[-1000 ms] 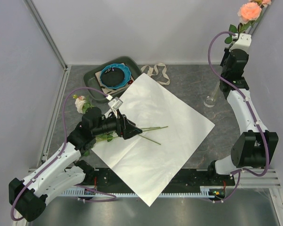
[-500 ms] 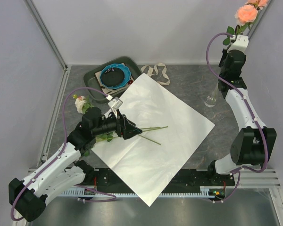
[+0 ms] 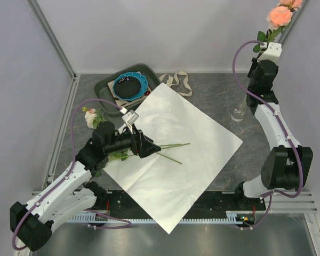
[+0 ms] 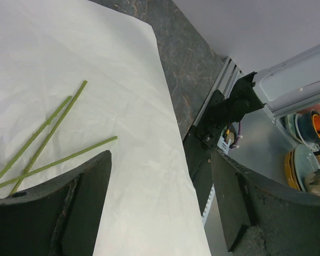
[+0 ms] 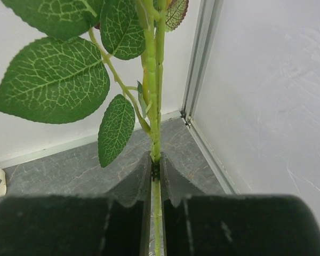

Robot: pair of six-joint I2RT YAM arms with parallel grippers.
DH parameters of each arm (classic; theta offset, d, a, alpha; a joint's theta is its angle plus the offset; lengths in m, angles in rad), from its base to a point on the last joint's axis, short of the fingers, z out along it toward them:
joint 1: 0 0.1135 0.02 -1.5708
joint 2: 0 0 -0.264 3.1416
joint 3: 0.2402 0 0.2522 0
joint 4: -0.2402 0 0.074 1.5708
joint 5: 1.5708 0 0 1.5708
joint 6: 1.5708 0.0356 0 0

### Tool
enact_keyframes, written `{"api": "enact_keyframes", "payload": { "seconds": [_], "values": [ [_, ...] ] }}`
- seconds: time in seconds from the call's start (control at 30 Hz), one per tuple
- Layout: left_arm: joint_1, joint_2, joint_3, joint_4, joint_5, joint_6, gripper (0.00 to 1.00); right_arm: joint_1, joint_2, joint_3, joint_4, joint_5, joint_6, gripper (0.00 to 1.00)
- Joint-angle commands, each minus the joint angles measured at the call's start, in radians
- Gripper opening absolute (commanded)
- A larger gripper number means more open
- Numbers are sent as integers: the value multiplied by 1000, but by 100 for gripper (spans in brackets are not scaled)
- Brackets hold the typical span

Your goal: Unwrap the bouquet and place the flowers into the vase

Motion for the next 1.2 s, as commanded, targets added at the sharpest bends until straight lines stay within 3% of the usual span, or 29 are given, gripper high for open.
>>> {"api": "enact_keyframes", "payload": {
  "seconds": [0.0, 0.53, 0.73, 0.87, 0.97, 1.17],
  "values": [
    [-2, -15, 25, 34, 17, 34, 82, -6, -25, -38, -12, -8, 10, 17],
    [-2, -19, 22, 36, 20, 31, 82, -6, -38, -57, -16, 0, 12, 45],
    [-4, -18, 22, 37, 24, 31, 82, -6, -45, -55, -35, 15, 12, 63],
    [-2, -16, 22, 39, 27, 28, 82, -5, -70, -54, -59, 43, 48, 86],
    [-2, -13, 17, 48, 34, 25, 82, -6, -103, -54, -104, 64, 62, 95],
    [-2, 2, 15, 63, 40, 16, 82, -5, -232, -72, -300, 81, 234, 98]
  ]
}}
